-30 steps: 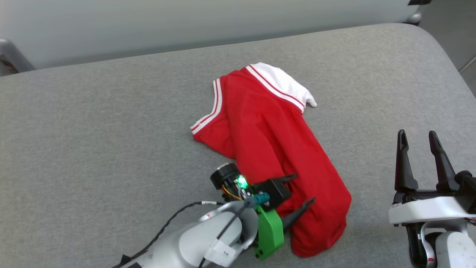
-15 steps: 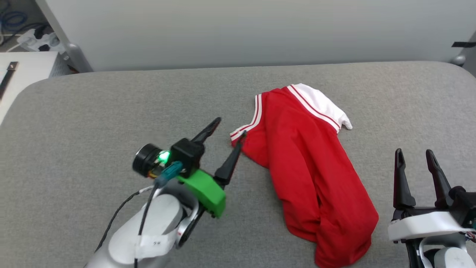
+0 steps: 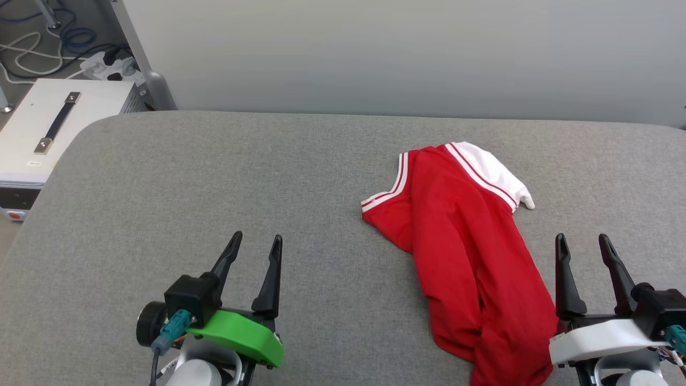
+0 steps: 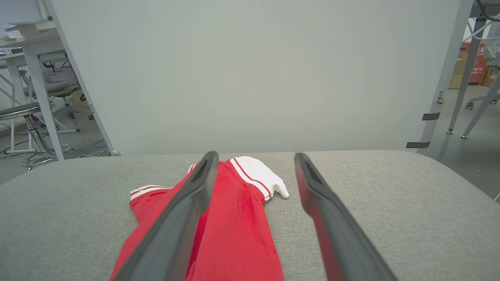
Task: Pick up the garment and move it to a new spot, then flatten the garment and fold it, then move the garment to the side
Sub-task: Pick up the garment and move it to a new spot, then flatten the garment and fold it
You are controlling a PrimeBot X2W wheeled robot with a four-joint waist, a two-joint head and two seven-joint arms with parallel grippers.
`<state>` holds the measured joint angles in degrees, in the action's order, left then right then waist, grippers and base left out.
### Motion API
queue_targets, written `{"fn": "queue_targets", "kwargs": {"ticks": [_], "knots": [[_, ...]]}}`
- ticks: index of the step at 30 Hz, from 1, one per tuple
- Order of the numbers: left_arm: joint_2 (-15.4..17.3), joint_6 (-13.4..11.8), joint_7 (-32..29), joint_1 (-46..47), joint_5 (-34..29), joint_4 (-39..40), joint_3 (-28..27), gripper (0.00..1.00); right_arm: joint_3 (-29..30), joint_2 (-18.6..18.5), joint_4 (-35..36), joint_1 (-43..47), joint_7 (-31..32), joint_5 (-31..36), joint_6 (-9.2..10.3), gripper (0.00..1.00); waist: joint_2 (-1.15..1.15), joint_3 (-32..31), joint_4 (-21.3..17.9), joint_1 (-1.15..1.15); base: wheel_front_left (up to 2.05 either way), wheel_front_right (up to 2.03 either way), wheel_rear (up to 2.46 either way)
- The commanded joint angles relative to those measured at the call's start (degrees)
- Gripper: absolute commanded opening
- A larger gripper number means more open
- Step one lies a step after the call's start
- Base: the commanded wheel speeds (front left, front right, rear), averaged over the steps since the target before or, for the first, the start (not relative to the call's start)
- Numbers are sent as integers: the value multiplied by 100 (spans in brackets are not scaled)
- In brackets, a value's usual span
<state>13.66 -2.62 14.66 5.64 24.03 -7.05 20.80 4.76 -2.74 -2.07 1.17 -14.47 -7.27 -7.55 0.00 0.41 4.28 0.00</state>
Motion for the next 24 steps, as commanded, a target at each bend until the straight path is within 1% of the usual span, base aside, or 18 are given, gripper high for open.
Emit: {"fn": "queue_targets", "kwargs": {"ticks": [1, 6, 10, 16, 22, 24], "knots": [[-114, 95, 33, -121, -131, 5, -106, 100, -33, -14, -21, 76, -52, 35, 6, 100, 0, -17, 4, 0, 0, 0, 0], [-511, 397, 33, -358, -511, -39, -455, 100, -102, -14, -57, 88, -52, 14, 6, 100, 0, -23, -25, 0, 0, 0, 0], [-723, 607, 33, -425, -744, -33, -683, 100, -134, -14, -70, 77, -52, -3, 6, 100, 0, -2, -48, 0, 0, 0, 0], [-889, 816, 33, -381, -970, -24, -901, 100, -139, -14, -79, 46, -52, -14, 6, 100, 0, 43, -75, 0, 0, 0, 0], [-976, 925, 33, -313, -1091, -7, -1010, 100, -146, -14, -136, 21, -50, 18, 6, 100, 0, 146, -55, 0, 0, 0, 0], [-997, 947, 33, -271, -1116, 4, -1012, 100, -165, -14, -193, -44, 99, 62, 6, 100, 0, 211, -16, 0, 0, 0, 0]]}}
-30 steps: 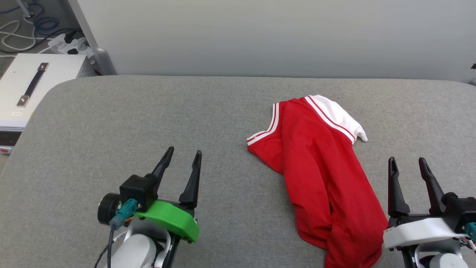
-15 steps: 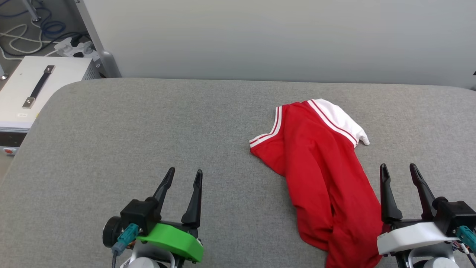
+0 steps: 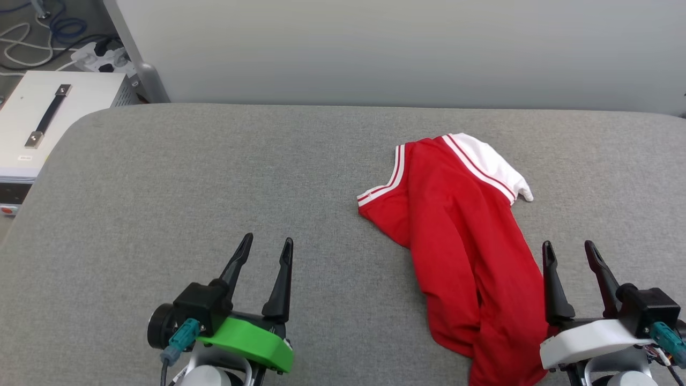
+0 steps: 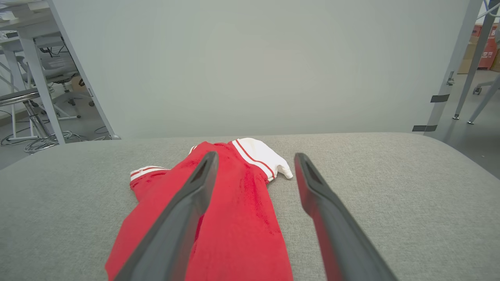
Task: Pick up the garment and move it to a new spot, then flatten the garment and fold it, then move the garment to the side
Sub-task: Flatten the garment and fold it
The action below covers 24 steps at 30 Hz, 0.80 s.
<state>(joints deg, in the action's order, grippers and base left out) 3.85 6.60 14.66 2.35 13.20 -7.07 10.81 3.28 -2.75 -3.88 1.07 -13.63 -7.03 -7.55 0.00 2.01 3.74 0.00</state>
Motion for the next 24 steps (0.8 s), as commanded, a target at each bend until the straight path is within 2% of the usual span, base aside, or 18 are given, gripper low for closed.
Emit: {"fn": "queue_targets", "kwargs": {"ticks": [1, 5, 9, 11, 15, 19, 24], "knots": [[-24, 33, 33, 80, -42, 10, -9, 100, -29, -13, -21, -90, 132, 61, 6, 100, 0, 79, 57, 0, 0, 0, 0], [-52, 60, 34, 203, -58, 44, -13, 100, -268, -202, -23, -472, 1157, 214, 6, 100, 0, 286, 191, 0, 0, 0, 0], [-72, 73, 34, 355, -51, 96, -21, 100, -620, -788, -125, -1053, 2796, -31, 6, 100, 0, 577, 369, 0, 0, 0, 0], [-80, 78, 34, 446, -43, 109, -13, 100, -781, -1146, -173, -1443, 3772, -306, 6, 100, 0, 756, 497, 0, 0, 0, 0], [-90, 83, 34, 585, -10, 137, -1, 100, -990, -1657, -254, -2170, 5260, -907, 6, 100, 0, 1060, 737, 0, 0, 0, 0], [-95, 85, 34, 718, 134, 149, 46, 100, -932, -1907, -511, -2891, 6288, -1402, 6, 100, 0, 1386, 983, 0, 0, 0, 0], [-96, 87, 34, 926, 247, 247, 173, 100, -700, -2067, -1130, -3646, 6993, -1429, 6, 100, 0, 1755, 1301, 0, 0, 0, 0]]}}
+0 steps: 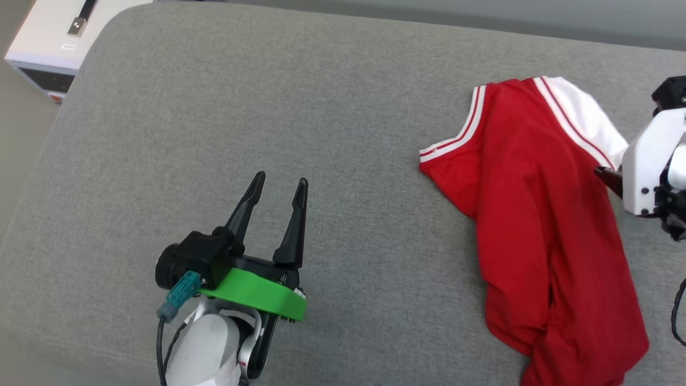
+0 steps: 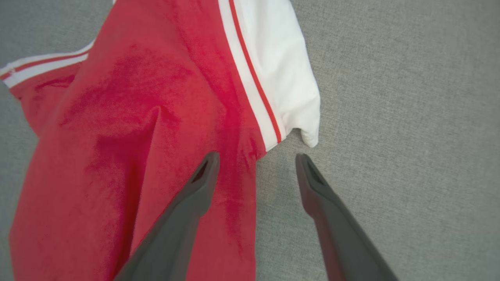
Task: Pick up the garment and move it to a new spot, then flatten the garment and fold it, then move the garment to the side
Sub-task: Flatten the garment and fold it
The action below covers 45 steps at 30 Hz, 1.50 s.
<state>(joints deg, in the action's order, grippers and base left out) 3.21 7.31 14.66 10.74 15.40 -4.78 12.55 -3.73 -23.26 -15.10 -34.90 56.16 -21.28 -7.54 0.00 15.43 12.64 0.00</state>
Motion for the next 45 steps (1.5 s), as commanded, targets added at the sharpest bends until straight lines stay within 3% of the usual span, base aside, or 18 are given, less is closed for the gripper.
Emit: {"fn": "queue_targets", "kwargs": {"ticks": [1, 9, 16, 17, 18, 19, 26, 36, 45], "knots": [[-32, 15, 34, 122, 46, 40, 19, 100, 35, -45, -162, -194, 92, 16, 5, 100, 0, 478, 473, 0, 0, 0, 0], [-33, 5, 34, 317, 162, 80, 42, 100, -71, -298, -1068, -806, -33, 431, 5, 100, 0, 758, 785, 0, 0, 0, 0], [-33, -32, 34, 300, 161, 108, 4, 100, -198, -89, -1675, -716, -93, 285, 5, 98, 0, 735, 715, 0, 0, 0, 0], [-33, -35, 34, 293, 153, 102, 2, 100, -237, -74, -1705, -678, -108, 245, 5, 47, 0, 719, 678, 0, 0, 0, 0], [-33, -35, 34, 289, 144, 95, -1, 100, -276, -71, -1717, -647, -135, 216, 5, 30, 0, 702, 641, 0, 0, 0, 0], [-33, -35, 34, 283, 128, 86, -7, 100, -311, -81, -1722, -612, -183, 189, 5, 0, 0, 678, 592, 0, 0, 0, 0], [-33, -21, 34, 254, 20, 44, -92, 100, -146, -285, -1650, -455, -728, 27, 5, 0, 0, 433, 212, 0, 0, 0, 0], [-33, 1, 34, 166, -94, -2, -135, 100, 693, -718, -1483, 105, -1372, 117, 5, 0, 0, 168, -288, 0, 0, 0, 0], [-33, 12, 34, 118, -147, -29, -164, 100, 1539, -583, -1622, 510, -1883, 835, 5, 0, 0, 61, -424, 0, 0, 0, 0]]}}
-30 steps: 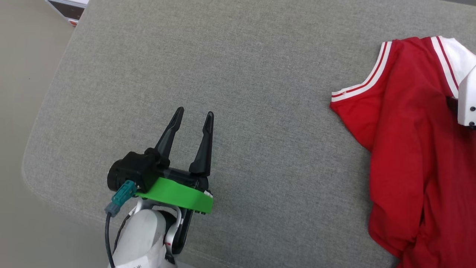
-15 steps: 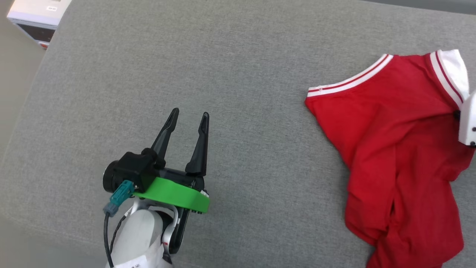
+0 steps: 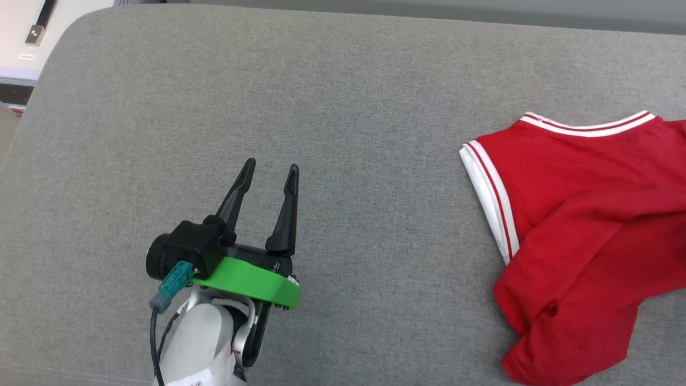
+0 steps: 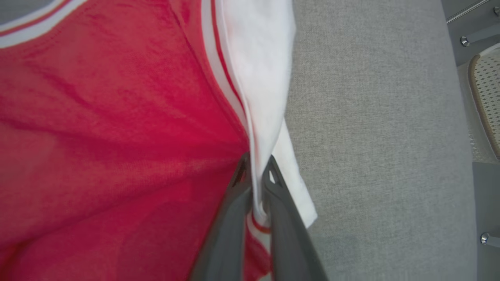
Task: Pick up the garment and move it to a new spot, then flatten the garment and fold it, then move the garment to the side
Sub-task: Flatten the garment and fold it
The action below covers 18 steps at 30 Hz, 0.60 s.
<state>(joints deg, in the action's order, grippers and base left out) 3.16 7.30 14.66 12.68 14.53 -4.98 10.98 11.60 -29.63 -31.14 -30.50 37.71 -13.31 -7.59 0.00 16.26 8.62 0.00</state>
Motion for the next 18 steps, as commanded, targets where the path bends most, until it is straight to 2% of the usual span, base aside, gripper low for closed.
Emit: {"fn": "queue_targets", "kwargs": {"ticks": [1, 5, 6, 7, 13, 18], "knots": [[-28, 14, 34, -80, -63, -8, -10, 100, 77, 121, -54, 107, -72, 102, 10, 0, 0, -23, -29, 0, 0, 0, 0], [-28, 16, 34, -88, -75, -16, 3, 100, 214, 348, -163, 206, -207, 289, 10, 0, 0, -21, -55, 0, 0, 0, 0], [-28, 16, 34, -90, -75, -21, 7, 100, 229, 392, -154, 208, -282, 321, 10, 65, 0, -21, -65, 0, 0, 0, 0], [-28, 17, 34, -92, -75, -32, 15, 100, 283, 463, -162, 199, -366, 329, 10, 100, 0, -28, -81, 0, 0, 0, 0], [-28, 18, 34, -113, -74, -115, 39, 100, 28, 673, 75, 196, -1138, 228, 10, 100, 0, -209, -229, 0, 0, 0, 0], [-28, 18, 34, -142, -55, -142, 38, 100, -303, 734, 519, 324, -1891, -127, 10, 100, 0, -433, -406, 0, 0, 0, 0]]}}
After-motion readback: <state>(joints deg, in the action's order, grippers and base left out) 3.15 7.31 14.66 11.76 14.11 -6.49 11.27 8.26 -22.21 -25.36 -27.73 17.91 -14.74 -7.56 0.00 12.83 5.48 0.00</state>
